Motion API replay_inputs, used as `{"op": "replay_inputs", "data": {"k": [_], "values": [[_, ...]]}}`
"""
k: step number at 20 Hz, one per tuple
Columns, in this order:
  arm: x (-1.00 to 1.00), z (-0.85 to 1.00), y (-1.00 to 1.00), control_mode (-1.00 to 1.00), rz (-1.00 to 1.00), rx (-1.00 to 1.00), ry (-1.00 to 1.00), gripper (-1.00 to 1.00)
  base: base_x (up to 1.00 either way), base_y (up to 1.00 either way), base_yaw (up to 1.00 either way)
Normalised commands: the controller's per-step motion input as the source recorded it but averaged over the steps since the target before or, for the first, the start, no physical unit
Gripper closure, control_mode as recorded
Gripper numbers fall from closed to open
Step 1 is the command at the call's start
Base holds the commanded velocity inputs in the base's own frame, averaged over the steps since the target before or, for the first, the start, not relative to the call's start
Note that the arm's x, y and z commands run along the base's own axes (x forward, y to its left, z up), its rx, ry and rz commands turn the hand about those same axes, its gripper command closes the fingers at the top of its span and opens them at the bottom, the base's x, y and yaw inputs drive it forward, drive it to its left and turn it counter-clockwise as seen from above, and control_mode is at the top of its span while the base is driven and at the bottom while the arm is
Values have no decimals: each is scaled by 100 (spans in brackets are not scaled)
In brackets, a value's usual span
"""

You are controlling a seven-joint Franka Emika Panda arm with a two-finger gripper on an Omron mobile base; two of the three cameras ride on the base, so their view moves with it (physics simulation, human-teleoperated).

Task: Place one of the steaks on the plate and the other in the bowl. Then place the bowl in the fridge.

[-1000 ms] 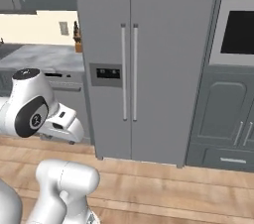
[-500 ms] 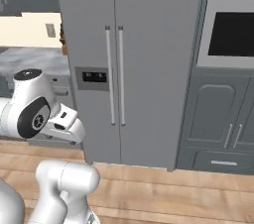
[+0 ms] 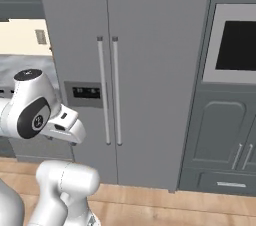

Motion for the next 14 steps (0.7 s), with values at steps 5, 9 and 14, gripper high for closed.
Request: {"op": "replay_inputs", "data": {"k": [5,9,14], "values": [[0,0,0,100,0,0,0,-100,42,-2,2],[0,0,0,100,0,0,0,-100,-9,-33,0],[0,0,0,100,0,0,0,-100,-9,-30,1]]}}
